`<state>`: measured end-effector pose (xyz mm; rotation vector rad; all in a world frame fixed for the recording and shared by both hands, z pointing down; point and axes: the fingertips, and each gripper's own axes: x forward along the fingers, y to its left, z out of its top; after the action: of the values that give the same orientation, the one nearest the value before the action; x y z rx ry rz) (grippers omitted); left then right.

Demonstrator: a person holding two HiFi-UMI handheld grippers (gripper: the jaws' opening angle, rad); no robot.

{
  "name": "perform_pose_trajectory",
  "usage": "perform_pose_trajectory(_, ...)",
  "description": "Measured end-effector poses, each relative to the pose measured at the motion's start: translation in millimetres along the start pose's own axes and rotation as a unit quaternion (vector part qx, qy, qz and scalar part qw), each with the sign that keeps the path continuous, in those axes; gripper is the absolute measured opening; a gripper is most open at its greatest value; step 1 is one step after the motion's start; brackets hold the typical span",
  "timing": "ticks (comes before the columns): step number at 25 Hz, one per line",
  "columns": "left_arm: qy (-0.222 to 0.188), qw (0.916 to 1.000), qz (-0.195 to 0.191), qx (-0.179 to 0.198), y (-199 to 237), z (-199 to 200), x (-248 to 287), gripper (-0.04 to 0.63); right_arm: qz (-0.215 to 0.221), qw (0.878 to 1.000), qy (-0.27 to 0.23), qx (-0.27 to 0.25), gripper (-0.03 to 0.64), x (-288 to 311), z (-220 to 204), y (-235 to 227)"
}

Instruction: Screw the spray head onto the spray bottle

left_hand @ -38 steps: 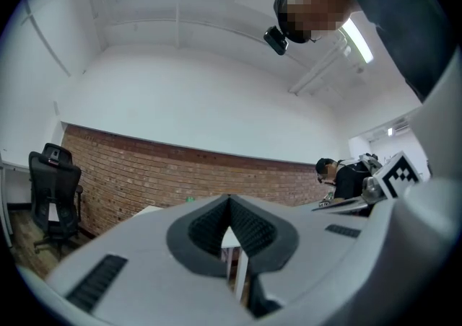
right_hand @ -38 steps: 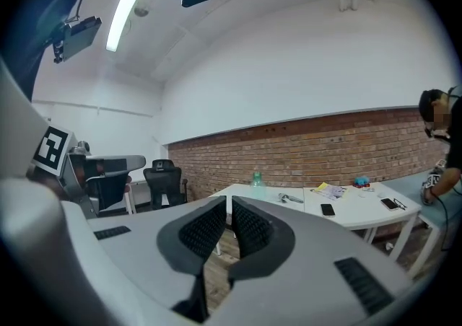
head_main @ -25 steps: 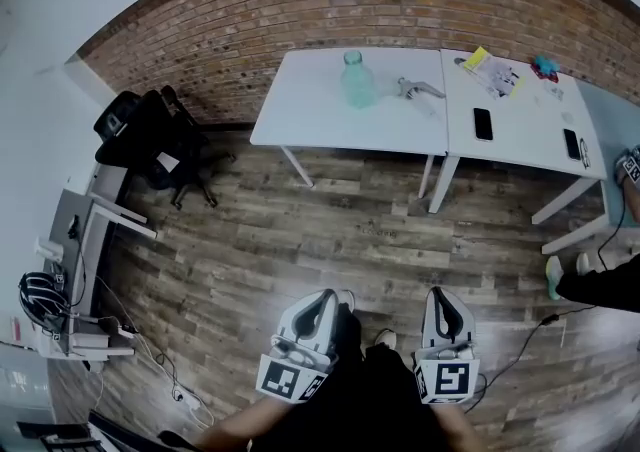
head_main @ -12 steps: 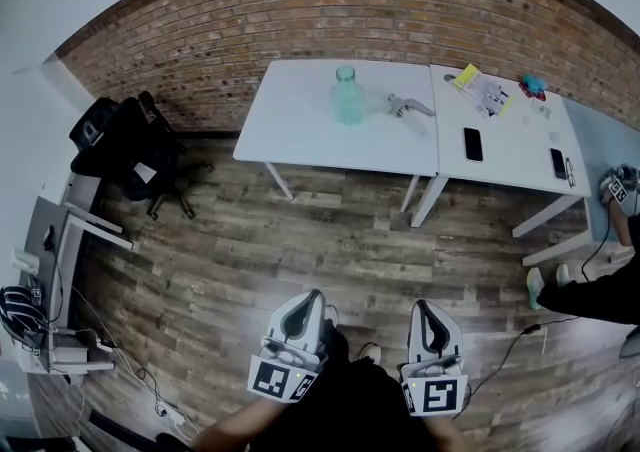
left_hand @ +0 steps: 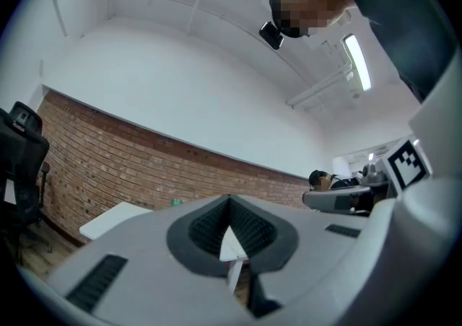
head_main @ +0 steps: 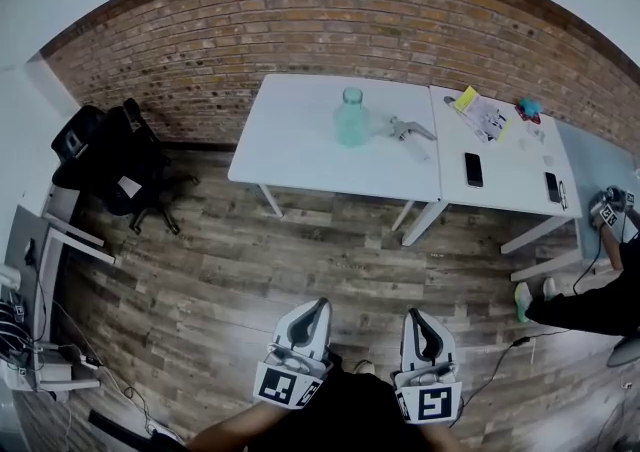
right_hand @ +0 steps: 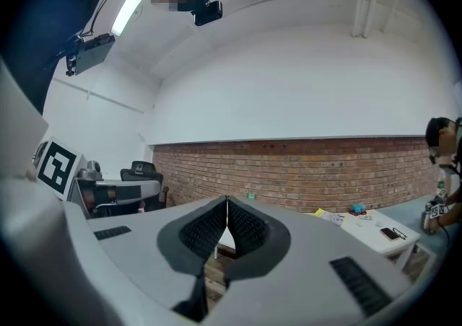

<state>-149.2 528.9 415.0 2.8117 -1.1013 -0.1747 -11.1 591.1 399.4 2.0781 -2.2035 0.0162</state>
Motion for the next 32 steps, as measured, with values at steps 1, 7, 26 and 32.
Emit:
perform_pose_trajectory(1,0.000,1.0000,-0.002,-0.001,6,0,3,0.002,-0.001,1.000,0.002,-0.001,0.008,6,0,3)
perform_pose_trajectory(7,0.003,0.9991,0.017,-0.039,58,1,7,0.002,-0.005,1.000,0.014,-0.003,0.008,40,0,21)
perform_pose_trajectory(26,0.022,0.9983,-0.005,-0.053,101,-4,4,0.002,-0.007,0.998,0.054,0.005,0.008,98,-10,62)
perform_pose_trajectory(32,0.026,0.9985,0.016,-0.046,108,-9,-7,0.002,0.007,0.998,0.059,0.015,0.008,106,-19,68)
